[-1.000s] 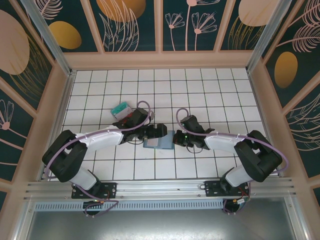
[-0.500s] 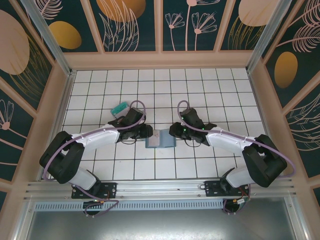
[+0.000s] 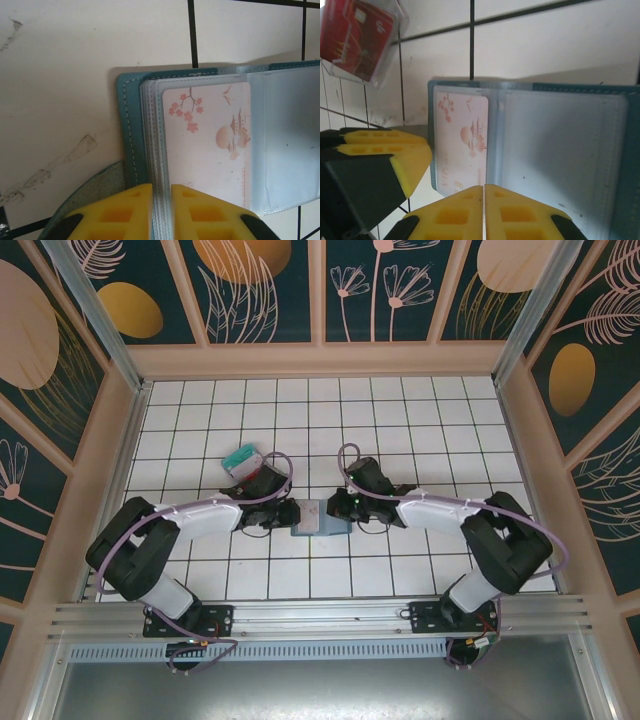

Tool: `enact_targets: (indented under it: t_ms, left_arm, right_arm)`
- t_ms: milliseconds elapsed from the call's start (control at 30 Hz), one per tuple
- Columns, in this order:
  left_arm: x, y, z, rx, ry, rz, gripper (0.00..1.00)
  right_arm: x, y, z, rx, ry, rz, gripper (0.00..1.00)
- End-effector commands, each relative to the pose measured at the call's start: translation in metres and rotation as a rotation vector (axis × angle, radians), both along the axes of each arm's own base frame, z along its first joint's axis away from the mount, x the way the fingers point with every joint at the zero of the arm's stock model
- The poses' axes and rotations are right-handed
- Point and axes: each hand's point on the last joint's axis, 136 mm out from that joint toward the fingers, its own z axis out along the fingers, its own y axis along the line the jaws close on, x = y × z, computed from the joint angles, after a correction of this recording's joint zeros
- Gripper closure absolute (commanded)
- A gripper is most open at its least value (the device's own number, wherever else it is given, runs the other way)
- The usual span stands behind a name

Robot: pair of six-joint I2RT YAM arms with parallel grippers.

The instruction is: Take the credit cards out of the card holder

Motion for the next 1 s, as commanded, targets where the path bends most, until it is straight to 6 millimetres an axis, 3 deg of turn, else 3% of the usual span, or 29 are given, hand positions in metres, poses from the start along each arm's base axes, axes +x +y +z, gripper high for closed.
enact_targets:
  t_ms: [0, 400, 767, 967]
  left_arm:
    - [-0.001, -0.002, -0.005, -0.017, 0.012, -0.002, 0.83]
    - [-0.006, 0.002, -0.013, -0.002, 0.033, 0.003, 0.83]
    - [-0.009, 0.001, -0.016, -0.011, 0.044, 0.002, 0.83]
    - [-0.009, 0.0, -0.015, -0.017, 0.048, 0.002, 0.84]
  right_arm:
    - [0.001, 0.025, 0.013, 0.091, 0.004, 0.058, 0.89]
    - [-0.004, 0.028, -0.015, 0.065, 0.078, 0.078, 0.87]
    - [-0.003, 0.032, -0.022, 0.066, 0.092, 0.085, 0.85]
    - [-0.003, 0.032, -0.025, 0.059, 0.094, 0.084, 0.9]
